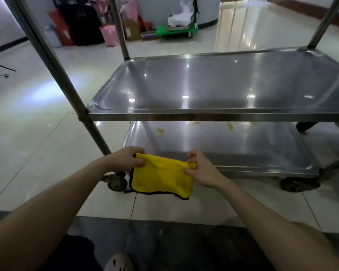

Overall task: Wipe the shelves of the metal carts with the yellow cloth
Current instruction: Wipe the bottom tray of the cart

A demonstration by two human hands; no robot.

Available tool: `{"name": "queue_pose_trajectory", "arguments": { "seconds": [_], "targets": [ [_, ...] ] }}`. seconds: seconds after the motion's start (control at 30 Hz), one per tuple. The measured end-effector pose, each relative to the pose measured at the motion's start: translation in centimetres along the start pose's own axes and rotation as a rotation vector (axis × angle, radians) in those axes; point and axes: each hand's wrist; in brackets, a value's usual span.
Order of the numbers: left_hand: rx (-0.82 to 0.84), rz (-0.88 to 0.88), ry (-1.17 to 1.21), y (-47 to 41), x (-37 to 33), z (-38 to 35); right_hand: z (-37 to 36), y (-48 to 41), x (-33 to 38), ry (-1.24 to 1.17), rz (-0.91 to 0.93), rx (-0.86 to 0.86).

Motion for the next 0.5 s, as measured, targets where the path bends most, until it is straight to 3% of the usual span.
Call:
{"name": "queue_pose_trajectory", "arguments": {
  "seconds": [0.13, 0.27, 0.33, 0.43, 0.5],
  "targets": [
    [0.06, -0.008, -0.005, -2.9, 3.3, 1.1, -2.1, -3.0, 0.1, 0.029, -0.011, -0.048],
    [-0.092, -0.049, -0.069, -7.7, 6.0, 2.6, -2.7, -8.9, 1.4, 0.054, 0.018, -0.221],
    [-0.169, -0.037, 0.009, -9.9, 7.7, 1.9, -3.9, -12.1, 0.9, 0.1, -0.03, -0.299],
    [-0.185, -0.04, 0.148, -10.8, 11.2, 0.0, -8.6, -14.9, -1.7, 0.495, -0.149, -0.296],
    [-0.134, -0.089, 0.284, -9.5, 14.1, -1.7, -12.6, -14.5, -3.0, 0.628, -0.059, -0.303]
  ]
}}
Point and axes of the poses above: each hand's wrist, its own y-axis away from the middle knuckle, its own z-axis out of the back of the hand, x = y × z, and after that the axes turned 11 degrees about -z, right-handed
